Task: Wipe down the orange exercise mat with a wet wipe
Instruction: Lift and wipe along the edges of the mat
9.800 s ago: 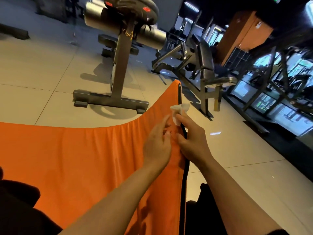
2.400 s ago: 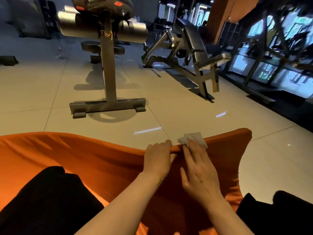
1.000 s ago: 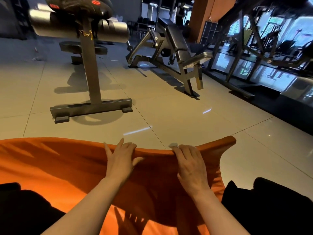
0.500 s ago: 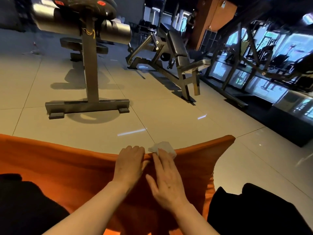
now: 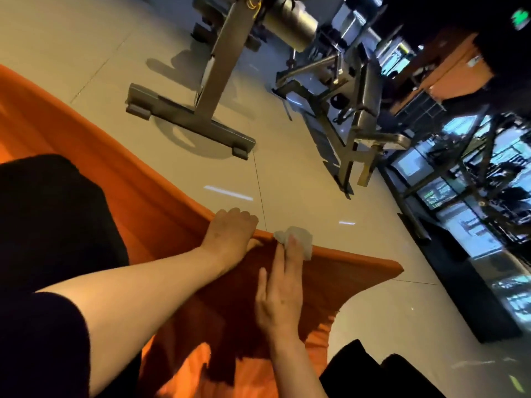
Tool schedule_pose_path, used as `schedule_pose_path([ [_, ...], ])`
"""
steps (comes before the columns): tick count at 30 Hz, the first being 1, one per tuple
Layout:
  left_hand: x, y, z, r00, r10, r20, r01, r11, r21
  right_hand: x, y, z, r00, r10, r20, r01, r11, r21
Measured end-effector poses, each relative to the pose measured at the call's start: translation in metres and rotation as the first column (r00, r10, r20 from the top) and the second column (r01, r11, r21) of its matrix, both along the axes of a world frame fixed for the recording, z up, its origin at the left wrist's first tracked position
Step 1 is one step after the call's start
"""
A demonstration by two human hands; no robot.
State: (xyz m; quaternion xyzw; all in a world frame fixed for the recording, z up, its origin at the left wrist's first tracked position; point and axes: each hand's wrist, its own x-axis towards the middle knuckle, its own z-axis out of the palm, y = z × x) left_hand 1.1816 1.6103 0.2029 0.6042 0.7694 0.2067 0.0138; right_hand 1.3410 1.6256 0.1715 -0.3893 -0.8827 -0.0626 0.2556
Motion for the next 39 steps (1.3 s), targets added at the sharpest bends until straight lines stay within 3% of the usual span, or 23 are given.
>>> schedule_pose_path([
  [2,-0.001,0.000,0.000,1.000,-0.003,0.017,0.003,1.000,-0.003,0.008,0.013,0.009,0.998,-0.005,0.056,0.003,0.999,0.036],
  [7,0.003,0.001,0.001,1.000,-0.017,0.006,0.017,1.000,0.006,0.026,0.034,0.025,0.946,-0.308,-0.099,0.305,0.952,-0.039],
  [11,0.002,0.003,-0.002,1.000,0.005,0.007,-0.005,1.000,-0.005,0.004,0.017,0.013,0.987,-0.132,-0.090,0.121,0.986,-0.118],
  [14,0.000,0.004,-0.004,1.000,0.016,0.006,-0.016,1.000,-0.009,-0.013,0.004,0.006,0.997,0.072,0.031,-0.068,0.989,-0.132],
  [16,-0.002,0.003,-0.003,1.000,0.012,0.016,-0.012,1.000,-0.008,-0.016,0.005,0.006,0.990,0.085,0.117,-0.074,0.993,-0.090],
  [20,-0.003,-0.001,-0.001,0.999,-0.025,0.034,0.025,0.999,-0.022,0.006,0.029,0.023,0.965,-0.257,0.046,0.257,0.966,-0.003],
  [22,-0.002,-0.002,-0.002,0.999,-0.027,0.031,0.028,0.999,-0.023,0.010,0.033,0.029,0.944,-0.328,0.043,0.328,0.945,-0.005],
  [28,-0.004,-0.003,-0.003,1.000,-0.007,0.012,0.008,1.000,-0.027,-0.027,-0.003,0.007,0.995,0.091,0.049,-0.091,0.996,-0.006],
  [32,-0.005,-0.005,-0.001,0.999,-0.036,0.032,0.037,0.999,-0.035,-0.013,0.014,0.016,0.995,-0.056,-0.079,0.064,0.993,0.101],
  [34,-0.006,-0.007,-0.002,0.999,-0.037,0.040,0.039,0.998,-0.041,-0.009,0.019,0.021,0.974,-0.123,-0.189,0.138,0.988,0.071],
  [37,-0.006,-0.007,-0.004,1.000,-0.022,0.021,0.023,0.999,-0.042,-0.019,0.019,0.024,0.958,-0.118,-0.260,0.121,0.993,-0.004],
  [39,-0.006,-0.007,-0.005,1.000,-0.014,0.009,0.014,0.999,-0.037,-0.028,0.017,0.025,0.972,-0.059,-0.229,0.054,0.998,-0.028],
])
